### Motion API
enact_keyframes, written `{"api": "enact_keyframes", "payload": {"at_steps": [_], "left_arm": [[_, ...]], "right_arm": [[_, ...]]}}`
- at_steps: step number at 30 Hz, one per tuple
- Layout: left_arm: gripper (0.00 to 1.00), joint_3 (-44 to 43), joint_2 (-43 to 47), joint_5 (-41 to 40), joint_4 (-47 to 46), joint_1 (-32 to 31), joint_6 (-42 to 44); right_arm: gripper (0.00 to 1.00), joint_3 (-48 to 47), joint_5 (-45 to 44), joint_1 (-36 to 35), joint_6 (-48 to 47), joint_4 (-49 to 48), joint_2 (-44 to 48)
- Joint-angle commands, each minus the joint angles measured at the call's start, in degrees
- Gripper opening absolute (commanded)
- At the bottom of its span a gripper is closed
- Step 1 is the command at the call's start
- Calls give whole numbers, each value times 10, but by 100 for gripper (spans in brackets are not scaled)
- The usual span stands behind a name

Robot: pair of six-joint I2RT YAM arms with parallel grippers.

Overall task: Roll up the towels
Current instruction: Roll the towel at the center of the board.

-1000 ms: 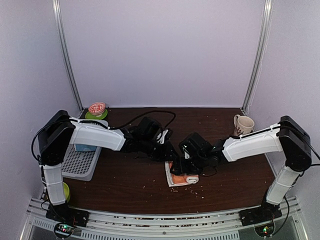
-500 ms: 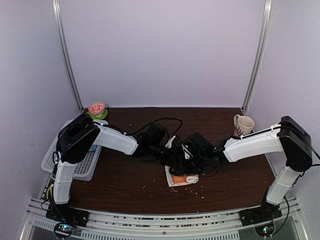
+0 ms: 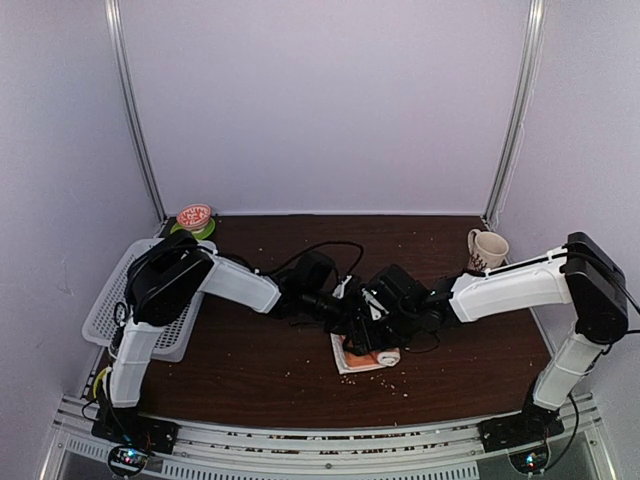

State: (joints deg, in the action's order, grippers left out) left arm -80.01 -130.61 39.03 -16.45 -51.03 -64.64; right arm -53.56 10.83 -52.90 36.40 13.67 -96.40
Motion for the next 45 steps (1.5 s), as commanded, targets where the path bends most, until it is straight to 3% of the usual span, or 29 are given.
{"api": "enact_keyframes", "payload": {"at_steps": [1, 9, 22, 27, 34, 45], "left_arm": [[17, -8, -35, -1, -17, 13, -33], [16, -17, -41, -13, 3, 15, -37], [16, -15, -37, -20, 27, 16, -26], [16, -12, -35, -19, 29, 16, -21], [16, -1, -24, -28, 34, 16, -9], [16, 3, -17, -36, 47, 16, 5]], "right_arm": [[83, 1, -25, -2, -25, 88, 25], [83, 32, -44, -2, -11, 96, 107], [80, 92, 56, -21, 24, 26, 62], [80, 78, 22, -18, 15, 65, 92], [79, 102, -22, 59, 66, 67, 173], [68, 143, 101, 119, 98, -72, 78]]}}
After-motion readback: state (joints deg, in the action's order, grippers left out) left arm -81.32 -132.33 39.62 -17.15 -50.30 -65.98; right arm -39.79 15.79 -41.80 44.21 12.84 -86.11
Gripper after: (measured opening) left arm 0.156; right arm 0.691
